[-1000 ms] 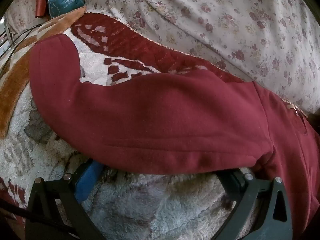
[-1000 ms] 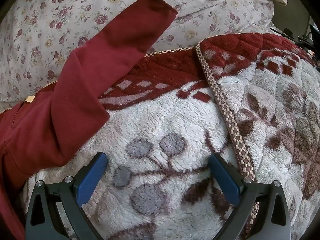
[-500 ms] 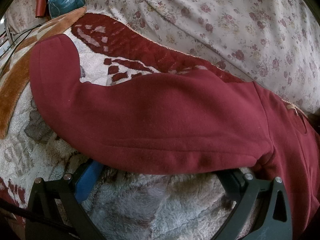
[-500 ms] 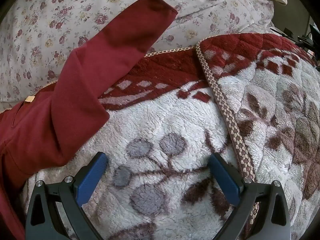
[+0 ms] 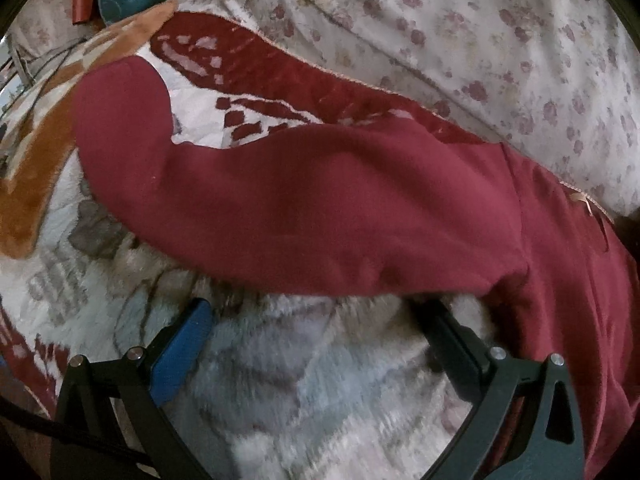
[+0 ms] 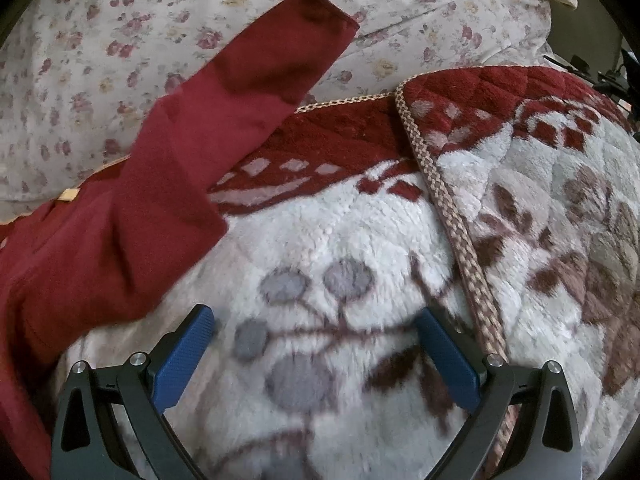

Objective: Fold small clothes

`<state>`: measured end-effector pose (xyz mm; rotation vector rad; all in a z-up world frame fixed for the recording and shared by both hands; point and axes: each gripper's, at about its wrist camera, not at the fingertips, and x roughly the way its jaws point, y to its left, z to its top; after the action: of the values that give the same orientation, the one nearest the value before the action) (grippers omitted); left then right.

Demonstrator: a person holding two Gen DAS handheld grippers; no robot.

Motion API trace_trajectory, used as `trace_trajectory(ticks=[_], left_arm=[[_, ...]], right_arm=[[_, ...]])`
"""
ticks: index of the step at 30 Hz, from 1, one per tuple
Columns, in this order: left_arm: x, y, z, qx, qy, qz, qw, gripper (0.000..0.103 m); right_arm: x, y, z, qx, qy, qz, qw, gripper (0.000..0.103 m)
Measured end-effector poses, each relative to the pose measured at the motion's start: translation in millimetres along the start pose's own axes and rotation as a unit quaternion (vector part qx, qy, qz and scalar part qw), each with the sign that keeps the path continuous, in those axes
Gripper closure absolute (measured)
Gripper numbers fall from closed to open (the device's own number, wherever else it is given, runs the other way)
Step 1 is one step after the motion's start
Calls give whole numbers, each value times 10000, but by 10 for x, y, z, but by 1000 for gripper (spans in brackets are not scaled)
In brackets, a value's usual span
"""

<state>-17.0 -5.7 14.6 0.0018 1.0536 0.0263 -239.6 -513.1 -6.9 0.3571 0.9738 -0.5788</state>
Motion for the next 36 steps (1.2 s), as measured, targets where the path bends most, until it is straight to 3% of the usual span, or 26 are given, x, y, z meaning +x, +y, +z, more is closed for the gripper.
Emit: trace_trajectory(ticks=[6,13,17,21,27,36], left_arm=[[-326,-182,-128,401,-354,-169,9984,0],[-606,-308,-254,675,-649,-422,9947,0],[-665,-283,-279,560,-679,-558,9946,0],[-711,-282,-297,550,-758,-516,9943,0],[-773,-230,-282,433,-918,-547,9933,0],[-702,-190,-218,389,-880,-433,9944,0]], right_arm=[[-529,35,-301,-200,48,22,9998,0],[-1279,175,-639,-112,259,716,9970,0],[-1660,496,-759,-458,430,1256,9901,0],[-1878,897,-769,-861,230,1564,9837,0],[-1790,1531,-653,-1130,-274,1518,9815,0],[-1325,2353,-620,-1602,-451,1375,9764,0]])
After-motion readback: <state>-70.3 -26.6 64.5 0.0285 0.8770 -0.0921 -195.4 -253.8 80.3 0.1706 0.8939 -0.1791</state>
